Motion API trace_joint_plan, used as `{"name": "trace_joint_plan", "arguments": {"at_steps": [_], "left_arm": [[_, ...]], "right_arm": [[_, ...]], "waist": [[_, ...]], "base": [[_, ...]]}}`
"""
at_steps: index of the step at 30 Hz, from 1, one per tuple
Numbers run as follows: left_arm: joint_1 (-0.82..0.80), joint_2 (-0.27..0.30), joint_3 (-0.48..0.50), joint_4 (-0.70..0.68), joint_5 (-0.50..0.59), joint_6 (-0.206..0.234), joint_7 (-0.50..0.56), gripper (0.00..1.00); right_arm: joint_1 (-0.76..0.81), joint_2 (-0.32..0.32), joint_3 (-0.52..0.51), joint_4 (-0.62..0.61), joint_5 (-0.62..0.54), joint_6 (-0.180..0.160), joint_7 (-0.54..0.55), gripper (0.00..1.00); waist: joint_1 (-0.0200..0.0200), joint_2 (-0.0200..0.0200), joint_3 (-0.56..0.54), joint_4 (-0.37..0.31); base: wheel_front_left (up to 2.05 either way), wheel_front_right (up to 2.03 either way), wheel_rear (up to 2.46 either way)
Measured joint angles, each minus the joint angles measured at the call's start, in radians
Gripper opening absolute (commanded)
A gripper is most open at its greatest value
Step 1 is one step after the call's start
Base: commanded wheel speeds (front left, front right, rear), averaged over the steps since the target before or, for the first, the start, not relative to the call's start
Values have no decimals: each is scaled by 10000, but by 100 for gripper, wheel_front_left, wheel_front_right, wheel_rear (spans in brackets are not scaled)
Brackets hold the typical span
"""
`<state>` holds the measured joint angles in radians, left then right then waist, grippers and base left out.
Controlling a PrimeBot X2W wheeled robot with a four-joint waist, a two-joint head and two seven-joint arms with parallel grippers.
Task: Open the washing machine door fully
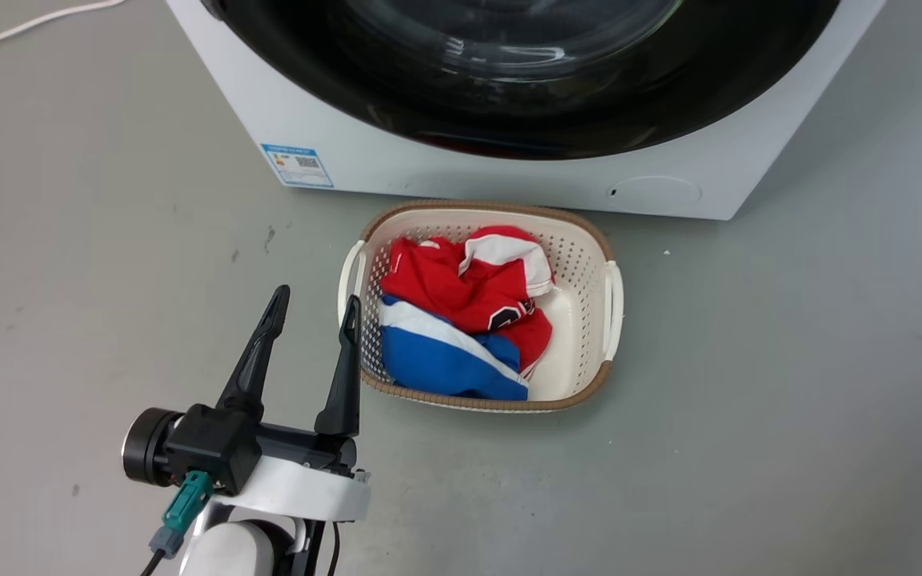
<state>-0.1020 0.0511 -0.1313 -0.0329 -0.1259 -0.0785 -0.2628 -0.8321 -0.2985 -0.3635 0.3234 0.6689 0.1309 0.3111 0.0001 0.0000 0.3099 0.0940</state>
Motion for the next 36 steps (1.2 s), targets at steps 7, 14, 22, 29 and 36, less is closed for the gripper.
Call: {"name": "trace_joint_plan", "arguments": {"at_steps": [7,14,22,29,36], "left_arm": [[-287,0,-198,29,-98,25,0,100],[-504,0,-362,27,-182,94,-2,100],[-749,0,-629,38,-278,121,-2,100],[-854,-2,-823,-194,-311,207,-2,100],[-940,0,-899,-324,-353,247,-2,100]], "right_arm": [[-1952,-286,12,696,539,-2,2075,0],[-3470,-125,-188,1442,790,-2,4312,0],[-4198,92,-424,1643,268,-2,5526,0],[-4670,378,-616,1507,-324,-2,6063,0],[-5076,560,-924,1574,-911,0,6420,0]], "waist": [[0,0,587,413],[0,0,1118,882],[0,0,1436,1261],[-1,0,1669,1446],[-1,0,1866,1563]], "base": [[0,0,0],[0,0,0],[0,0,0],[0,0,0],[0,0,0]]}}
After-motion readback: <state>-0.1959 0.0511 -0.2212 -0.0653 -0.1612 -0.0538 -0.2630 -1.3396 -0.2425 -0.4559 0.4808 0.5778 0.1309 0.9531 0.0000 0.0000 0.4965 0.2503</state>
